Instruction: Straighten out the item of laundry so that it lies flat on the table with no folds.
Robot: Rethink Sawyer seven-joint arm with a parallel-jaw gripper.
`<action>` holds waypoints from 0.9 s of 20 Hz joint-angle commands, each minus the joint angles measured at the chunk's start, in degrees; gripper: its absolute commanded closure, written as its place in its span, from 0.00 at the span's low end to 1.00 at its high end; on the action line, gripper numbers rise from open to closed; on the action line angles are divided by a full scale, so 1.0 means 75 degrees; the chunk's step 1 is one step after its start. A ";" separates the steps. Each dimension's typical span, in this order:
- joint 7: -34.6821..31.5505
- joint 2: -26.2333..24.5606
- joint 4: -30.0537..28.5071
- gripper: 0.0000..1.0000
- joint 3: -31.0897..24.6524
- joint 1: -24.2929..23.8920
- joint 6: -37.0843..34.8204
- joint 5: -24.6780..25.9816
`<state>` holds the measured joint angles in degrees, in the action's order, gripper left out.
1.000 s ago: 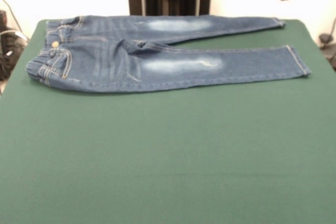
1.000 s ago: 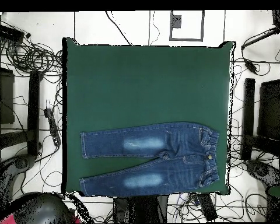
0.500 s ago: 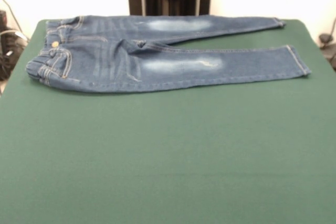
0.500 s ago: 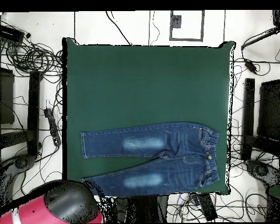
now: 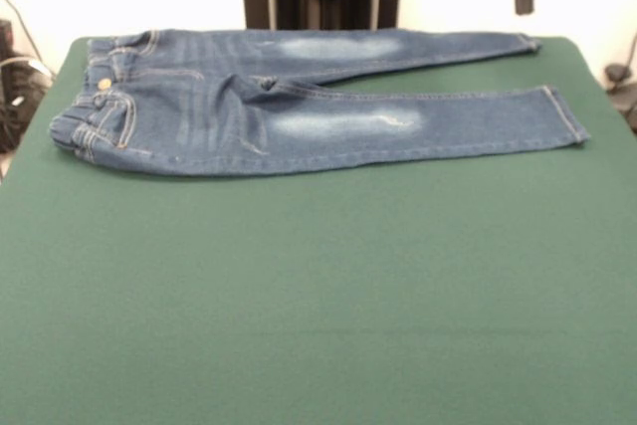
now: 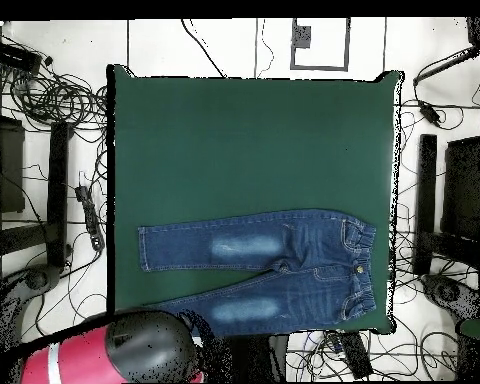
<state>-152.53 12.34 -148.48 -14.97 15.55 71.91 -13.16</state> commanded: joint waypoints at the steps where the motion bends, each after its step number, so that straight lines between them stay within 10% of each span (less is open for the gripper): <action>1: 0.0520 -0.0717 0.0640 1.00 0.1390 0.0034 -0.1866 -0.0557; 18: 0.0901 -0.1143 0.2917 1.00 0.2037 0.0255 -0.3702 0.0373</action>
<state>-152.53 11.93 -141.10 -2.62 16.01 60.91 -3.76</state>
